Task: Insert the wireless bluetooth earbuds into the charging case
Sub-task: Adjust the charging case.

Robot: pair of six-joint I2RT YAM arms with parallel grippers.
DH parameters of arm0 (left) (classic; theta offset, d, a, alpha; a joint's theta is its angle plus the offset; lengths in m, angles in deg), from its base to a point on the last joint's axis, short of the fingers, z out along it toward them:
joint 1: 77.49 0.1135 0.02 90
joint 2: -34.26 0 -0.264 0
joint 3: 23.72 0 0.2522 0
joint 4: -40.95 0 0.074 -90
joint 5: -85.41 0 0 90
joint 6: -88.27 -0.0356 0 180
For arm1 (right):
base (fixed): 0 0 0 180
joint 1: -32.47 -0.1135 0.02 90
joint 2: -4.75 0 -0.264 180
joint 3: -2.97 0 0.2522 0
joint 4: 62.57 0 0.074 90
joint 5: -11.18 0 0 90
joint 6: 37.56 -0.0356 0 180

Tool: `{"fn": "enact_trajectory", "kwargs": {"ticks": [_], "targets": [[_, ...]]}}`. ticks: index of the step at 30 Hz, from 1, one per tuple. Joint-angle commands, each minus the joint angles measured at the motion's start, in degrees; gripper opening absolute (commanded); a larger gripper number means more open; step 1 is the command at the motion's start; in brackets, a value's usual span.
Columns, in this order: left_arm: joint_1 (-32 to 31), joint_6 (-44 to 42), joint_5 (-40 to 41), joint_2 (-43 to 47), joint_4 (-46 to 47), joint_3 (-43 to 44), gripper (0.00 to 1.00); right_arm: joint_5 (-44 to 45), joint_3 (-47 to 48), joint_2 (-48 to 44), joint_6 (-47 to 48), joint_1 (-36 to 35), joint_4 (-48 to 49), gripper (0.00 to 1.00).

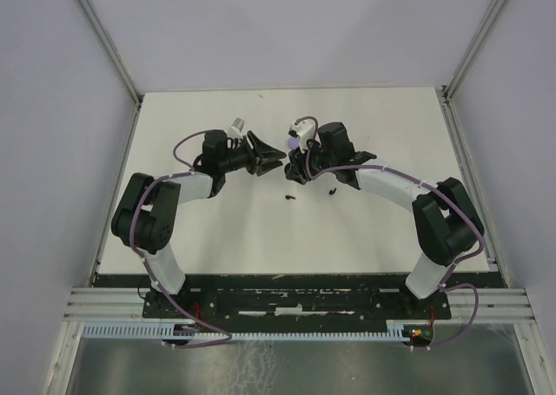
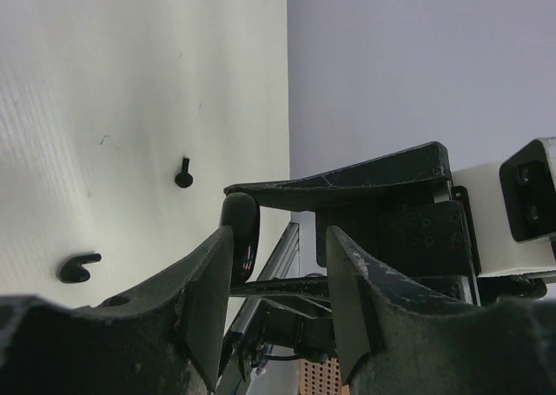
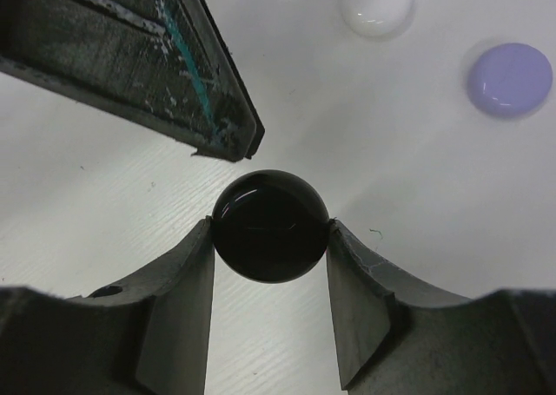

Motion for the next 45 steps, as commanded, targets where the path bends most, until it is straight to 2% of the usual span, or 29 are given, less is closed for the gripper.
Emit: {"fn": "enact_trajectory", "kwargs": {"ticks": [1,16,33,36,41,45], "targets": [[-1.2,-0.6,-2.1,-0.3,1.6,-0.1,0.53,-1.7,2.3,-2.0,0.4,0.3,1.7,0.10],[-2.6,-7.4,0.3,0.6,-7.1,0.3,0.53,-2.3,3.0,-2.7,0.4,0.3,1.3,0.10],[-3.3,-7.7,1.5,0.6,-7.4,1.5,0.50,-4.0,4.0,-1.8,-0.3,0.3,1.2,0.10],[-3.3,-7.5,1.7,0.7,-6.9,1.5,0.48,-4.1,4.0,-1.8,-0.3,0.2,1.3,0.11],[-3.3,-6.6,2.0,0.9,-5.5,1.3,0.36,-4.2,4.0,-1.8,-0.3,0.3,1.1,0.11],[-3.2,-6.3,2.1,1.0,-5.0,1.2,0.30,-4.3,4.0,-1.8,-0.3,0.2,1.2,0.11]]}}
